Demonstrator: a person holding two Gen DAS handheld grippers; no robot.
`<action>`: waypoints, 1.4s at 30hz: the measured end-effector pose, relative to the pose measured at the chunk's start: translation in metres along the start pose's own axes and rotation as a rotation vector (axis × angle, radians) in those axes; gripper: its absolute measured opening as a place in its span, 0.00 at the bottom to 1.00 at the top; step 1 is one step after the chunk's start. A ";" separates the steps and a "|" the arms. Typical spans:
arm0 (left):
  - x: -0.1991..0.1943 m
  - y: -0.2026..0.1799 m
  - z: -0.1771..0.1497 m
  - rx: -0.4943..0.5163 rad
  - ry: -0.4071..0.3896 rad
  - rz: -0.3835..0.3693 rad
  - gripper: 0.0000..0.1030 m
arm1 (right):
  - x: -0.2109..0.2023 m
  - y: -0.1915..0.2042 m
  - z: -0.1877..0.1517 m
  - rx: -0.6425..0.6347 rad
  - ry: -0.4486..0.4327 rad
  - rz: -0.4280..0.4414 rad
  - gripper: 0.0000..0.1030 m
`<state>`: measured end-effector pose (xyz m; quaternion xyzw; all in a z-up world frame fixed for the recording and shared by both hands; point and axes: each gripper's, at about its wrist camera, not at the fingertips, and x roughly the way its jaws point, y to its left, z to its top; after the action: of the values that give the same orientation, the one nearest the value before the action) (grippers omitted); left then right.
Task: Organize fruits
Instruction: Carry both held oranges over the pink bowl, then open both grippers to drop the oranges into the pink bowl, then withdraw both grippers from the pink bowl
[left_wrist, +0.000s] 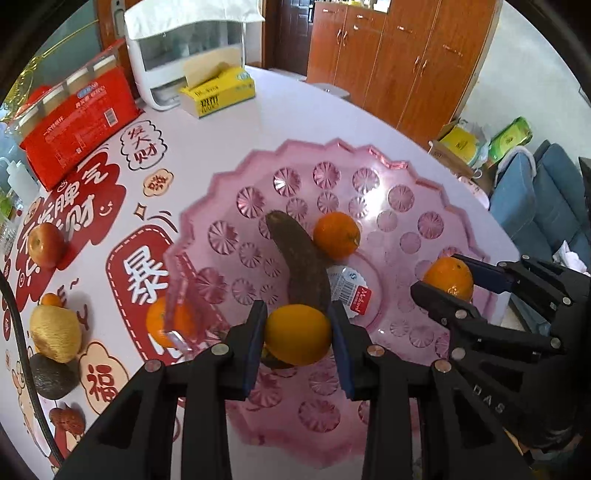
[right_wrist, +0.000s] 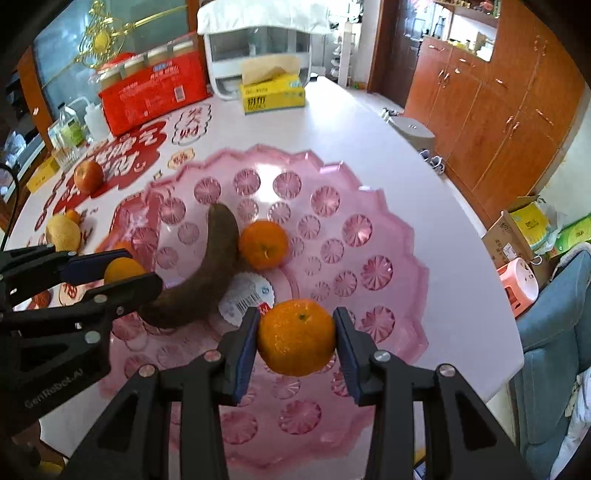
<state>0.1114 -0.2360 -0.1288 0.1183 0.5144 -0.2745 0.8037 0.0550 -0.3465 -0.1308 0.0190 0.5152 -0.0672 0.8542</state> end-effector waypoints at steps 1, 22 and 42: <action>0.003 -0.001 0.000 0.001 0.006 0.004 0.32 | 0.003 -0.001 -0.001 -0.006 0.007 0.005 0.40; -0.001 0.010 -0.009 -0.098 0.036 0.065 0.85 | 0.012 -0.011 -0.005 0.009 0.050 0.097 0.50; -0.089 0.040 -0.051 -0.101 -0.073 0.166 0.85 | -0.046 0.007 -0.012 0.087 -0.046 0.126 0.50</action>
<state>0.0667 -0.1506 -0.0751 0.1096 0.4863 -0.1847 0.8470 0.0242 -0.3339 -0.0961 0.0870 0.4898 -0.0364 0.8667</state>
